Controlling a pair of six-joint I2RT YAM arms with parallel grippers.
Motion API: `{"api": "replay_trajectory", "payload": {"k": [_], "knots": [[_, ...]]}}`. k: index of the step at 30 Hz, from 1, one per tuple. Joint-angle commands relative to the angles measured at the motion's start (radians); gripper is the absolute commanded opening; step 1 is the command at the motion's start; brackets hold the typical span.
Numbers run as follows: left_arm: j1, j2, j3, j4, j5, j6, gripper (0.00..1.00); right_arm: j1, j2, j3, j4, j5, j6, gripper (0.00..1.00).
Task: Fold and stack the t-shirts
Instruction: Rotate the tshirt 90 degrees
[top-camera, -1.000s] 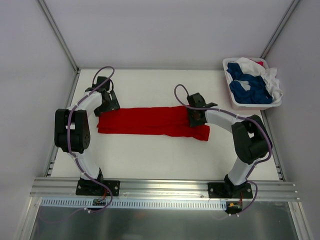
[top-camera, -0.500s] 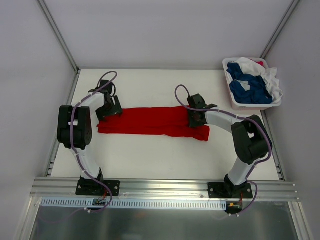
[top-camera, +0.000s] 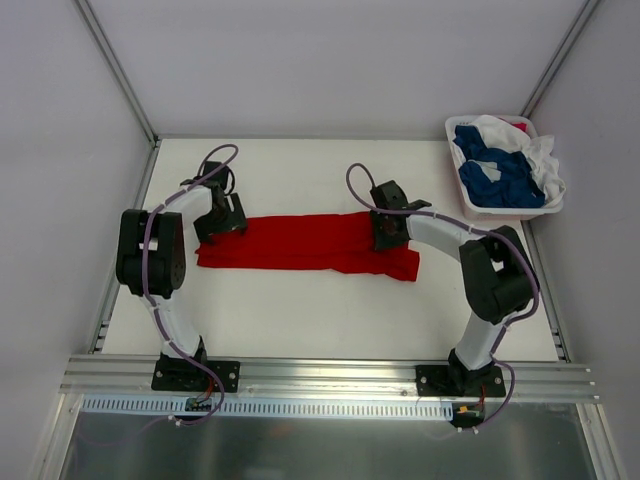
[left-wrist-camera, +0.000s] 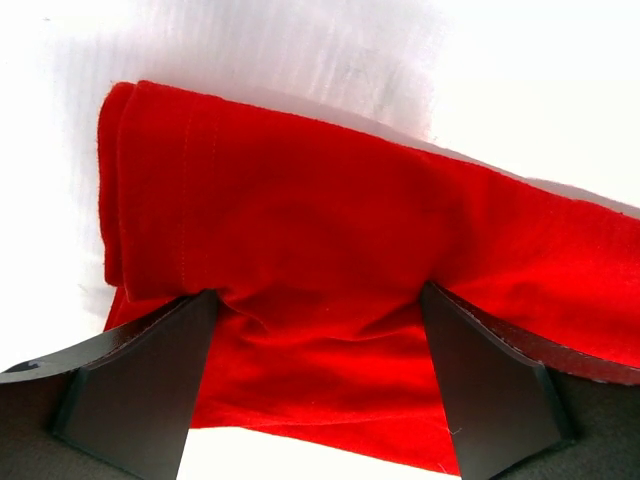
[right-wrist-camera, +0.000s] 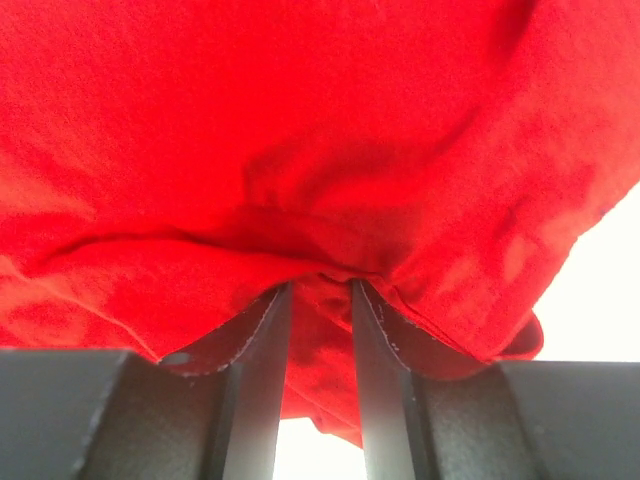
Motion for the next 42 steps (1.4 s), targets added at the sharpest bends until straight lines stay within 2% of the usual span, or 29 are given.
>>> {"api": "replay_trajectory", "payload": {"k": [1, 10, 18, 24, 32, 42], "knots": [[-0.029, 0.009, -0.041, -0.03, 0.042, 0.002, 0.84, 0.005, 0.055, 0.077, -0.036, -0.024, -0.015, 0.34], [-0.043, -0.036, -0.111, -0.027, 0.036, -0.014, 0.84, -0.012, 0.145, 0.212, -0.065, -0.055, -0.029, 0.34], [-0.044, -0.128, -0.241, 0.059, 0.093, -0.12, 0.84, -0.061, 0.239, 0.344, -0.108, -0.085, -0.098, 0.34], [-0.049, -0.183, -0.321, 0.102, 0.102, -0.193, 0.83, -0.102, 0.331, 0.505, -0.164, -0.122, -0.153, 0.35], [-0.11, -0.225, -0.353, 0.114, 0.084, -0.259, 0.84, -0.133, 0.427, 0.685, -0.206, -0.188, -0.173, 0.36], [-0.216, -0.214, -0.353, 0.113, 0.067, -0.319, 0.84, -0.157, 0.526, 0.831, -0.24, -0.249, -0.178, 0.37]]}}
